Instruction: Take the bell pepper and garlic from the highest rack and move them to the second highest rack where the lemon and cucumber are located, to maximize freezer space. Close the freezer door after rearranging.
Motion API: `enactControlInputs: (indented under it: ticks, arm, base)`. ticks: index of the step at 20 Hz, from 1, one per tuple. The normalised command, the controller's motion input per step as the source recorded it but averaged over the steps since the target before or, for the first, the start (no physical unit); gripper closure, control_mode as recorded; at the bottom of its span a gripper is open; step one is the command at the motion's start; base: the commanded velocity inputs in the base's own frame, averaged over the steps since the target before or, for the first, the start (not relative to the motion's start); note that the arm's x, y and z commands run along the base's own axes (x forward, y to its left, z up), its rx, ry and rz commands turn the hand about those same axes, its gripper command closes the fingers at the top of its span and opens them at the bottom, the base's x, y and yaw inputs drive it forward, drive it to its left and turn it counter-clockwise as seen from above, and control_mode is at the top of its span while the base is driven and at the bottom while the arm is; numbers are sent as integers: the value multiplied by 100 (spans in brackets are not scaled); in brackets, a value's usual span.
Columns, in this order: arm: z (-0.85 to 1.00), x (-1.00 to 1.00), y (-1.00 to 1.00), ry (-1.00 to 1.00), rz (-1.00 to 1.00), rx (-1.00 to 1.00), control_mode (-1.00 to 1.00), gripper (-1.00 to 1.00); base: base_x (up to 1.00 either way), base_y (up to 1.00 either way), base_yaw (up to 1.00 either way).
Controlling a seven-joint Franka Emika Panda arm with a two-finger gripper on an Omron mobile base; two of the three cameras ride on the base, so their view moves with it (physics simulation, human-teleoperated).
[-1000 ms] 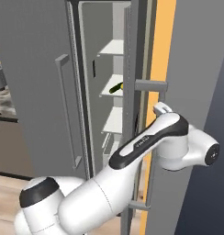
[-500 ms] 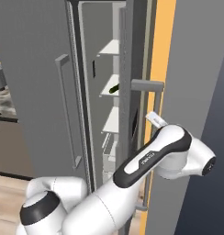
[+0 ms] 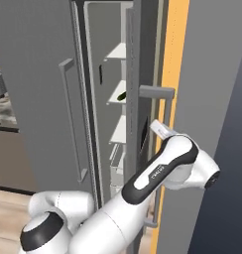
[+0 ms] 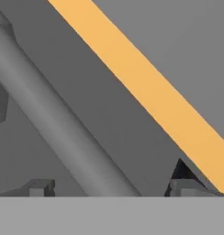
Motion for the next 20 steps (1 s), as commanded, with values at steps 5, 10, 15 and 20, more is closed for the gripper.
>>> enactControlInputs:
  ticks: [5, 10, 15, 20]
  arm:
    - [0, 12, 99, -1, 3, -3, -100, -100]
    - [3, 24, 100, 0, 1, -4, -100, -100]
    - [0, 31, 100, 0, 0, -6, -100, -100]
    - [0, 63, 100, 0, 0, -2, -100, -100]
  base:
    - [0, 0, 0]
    - [0, 0, 0]
    - [0, 0, 0]
    - [0, 0, 0]
